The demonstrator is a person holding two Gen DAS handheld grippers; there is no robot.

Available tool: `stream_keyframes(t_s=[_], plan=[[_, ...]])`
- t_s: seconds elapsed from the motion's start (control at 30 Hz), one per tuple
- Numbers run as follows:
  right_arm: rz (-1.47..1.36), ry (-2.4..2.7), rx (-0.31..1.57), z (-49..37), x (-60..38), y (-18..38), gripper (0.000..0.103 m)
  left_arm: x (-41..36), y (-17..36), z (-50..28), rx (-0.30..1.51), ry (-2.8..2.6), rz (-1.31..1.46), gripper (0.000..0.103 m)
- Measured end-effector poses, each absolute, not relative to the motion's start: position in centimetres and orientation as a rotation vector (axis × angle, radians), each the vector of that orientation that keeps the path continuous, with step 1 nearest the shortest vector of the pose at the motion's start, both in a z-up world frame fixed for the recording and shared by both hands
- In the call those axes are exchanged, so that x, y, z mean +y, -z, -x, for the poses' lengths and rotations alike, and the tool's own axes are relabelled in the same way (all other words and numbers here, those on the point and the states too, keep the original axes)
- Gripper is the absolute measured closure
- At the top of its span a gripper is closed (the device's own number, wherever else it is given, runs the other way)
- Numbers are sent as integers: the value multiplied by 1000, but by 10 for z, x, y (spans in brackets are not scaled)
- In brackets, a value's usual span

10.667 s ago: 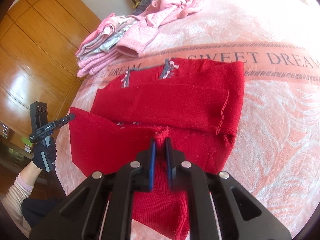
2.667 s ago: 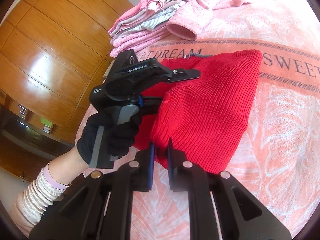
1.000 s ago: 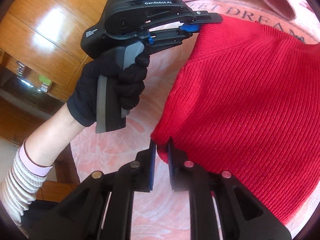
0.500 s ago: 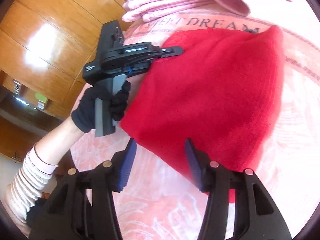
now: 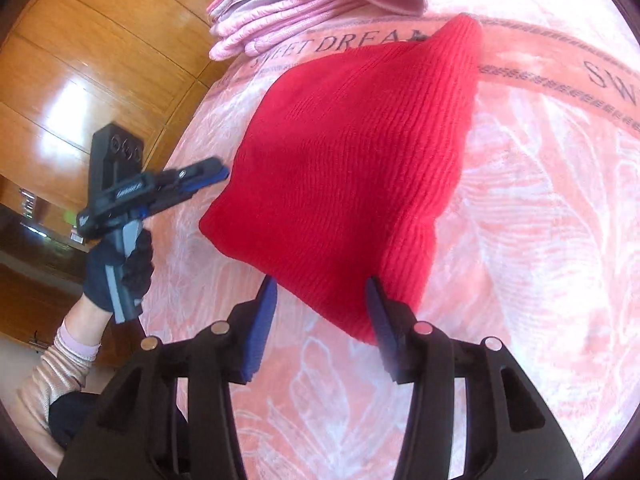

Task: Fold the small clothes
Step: 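Pinch and straighten the folded edge with the left tool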

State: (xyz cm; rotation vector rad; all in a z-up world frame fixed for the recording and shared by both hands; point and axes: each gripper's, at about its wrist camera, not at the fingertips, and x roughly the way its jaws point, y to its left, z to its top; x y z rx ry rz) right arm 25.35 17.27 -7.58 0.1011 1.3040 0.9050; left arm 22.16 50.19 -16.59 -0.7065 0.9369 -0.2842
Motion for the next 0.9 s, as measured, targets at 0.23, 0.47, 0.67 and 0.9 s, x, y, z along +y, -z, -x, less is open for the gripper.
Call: stream_keyframes(t_s=[0.23,0.47,0.67,0.9], plan=[[-120,-844,1354,-254,158,93,56,478,173,-201,975,286,653,70],[-113,-838,1364,-255,163,99,55,477,186,-197,1030,225,595,95],[-98,-838,1364,-258,168,99,55,482,193,-191,1024,248,616,95],[-105,-836,1369,-258,172,102,53,493,197,-191,1026,277,698,90]])
